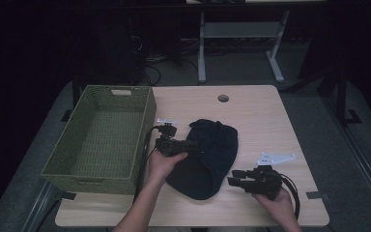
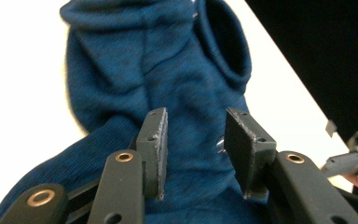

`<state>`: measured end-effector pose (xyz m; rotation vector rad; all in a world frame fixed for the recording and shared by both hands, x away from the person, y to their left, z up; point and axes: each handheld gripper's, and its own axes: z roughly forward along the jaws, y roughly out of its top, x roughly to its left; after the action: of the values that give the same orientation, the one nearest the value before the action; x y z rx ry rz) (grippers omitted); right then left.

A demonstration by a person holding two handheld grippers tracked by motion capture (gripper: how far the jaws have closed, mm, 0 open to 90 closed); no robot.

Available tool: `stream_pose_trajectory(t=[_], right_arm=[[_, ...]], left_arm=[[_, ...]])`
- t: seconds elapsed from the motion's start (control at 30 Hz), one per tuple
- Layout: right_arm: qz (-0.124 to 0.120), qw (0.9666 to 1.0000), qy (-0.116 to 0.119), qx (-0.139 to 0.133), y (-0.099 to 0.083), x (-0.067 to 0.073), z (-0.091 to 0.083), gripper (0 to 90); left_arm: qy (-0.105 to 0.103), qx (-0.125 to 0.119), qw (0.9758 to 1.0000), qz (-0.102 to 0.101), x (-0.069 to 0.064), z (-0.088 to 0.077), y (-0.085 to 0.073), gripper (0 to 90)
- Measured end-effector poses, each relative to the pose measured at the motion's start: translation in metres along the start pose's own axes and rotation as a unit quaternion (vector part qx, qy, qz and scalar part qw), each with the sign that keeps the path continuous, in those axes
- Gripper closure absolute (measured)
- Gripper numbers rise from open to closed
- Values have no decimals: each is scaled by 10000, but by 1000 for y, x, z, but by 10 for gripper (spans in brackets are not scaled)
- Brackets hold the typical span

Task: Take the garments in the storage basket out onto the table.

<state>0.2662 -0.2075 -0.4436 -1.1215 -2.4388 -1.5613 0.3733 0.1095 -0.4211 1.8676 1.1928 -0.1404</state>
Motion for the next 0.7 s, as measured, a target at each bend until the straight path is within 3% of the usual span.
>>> stream_pose_trajectory(t=[0.07, 0.1, 0.2, 0.5, 0.63, 0.7], right_arm=[[7, 10000, 28, 40, 1, 0, 3, 641], [46, 9998, 141, 133, 3, 0, 10, 742], [89, 9990, 334, 279, 6, 1, 24, 840], [175, 9961, 260, 830, 4, 0, 53, 856], [206, 9933, 164, 1128, -1, -3, 55, 869], [221, 9930, 180, 1147, -2, -6, 52, 869]], left_arm=[[64, -46, 10000, -13, 2, 0, -3, 592], [102, -87, 9999, -6, 2, 0, -5, 581], [152, -43, 9999, -4, 4, 1, -10, 602], [319, 232, 9992, -23, 6, 4, -19, 730], [315, 392, 9987, 1, 6, 5, -27, 734], [279, 437, 9987, 15, 5, 5, -32, 739]])
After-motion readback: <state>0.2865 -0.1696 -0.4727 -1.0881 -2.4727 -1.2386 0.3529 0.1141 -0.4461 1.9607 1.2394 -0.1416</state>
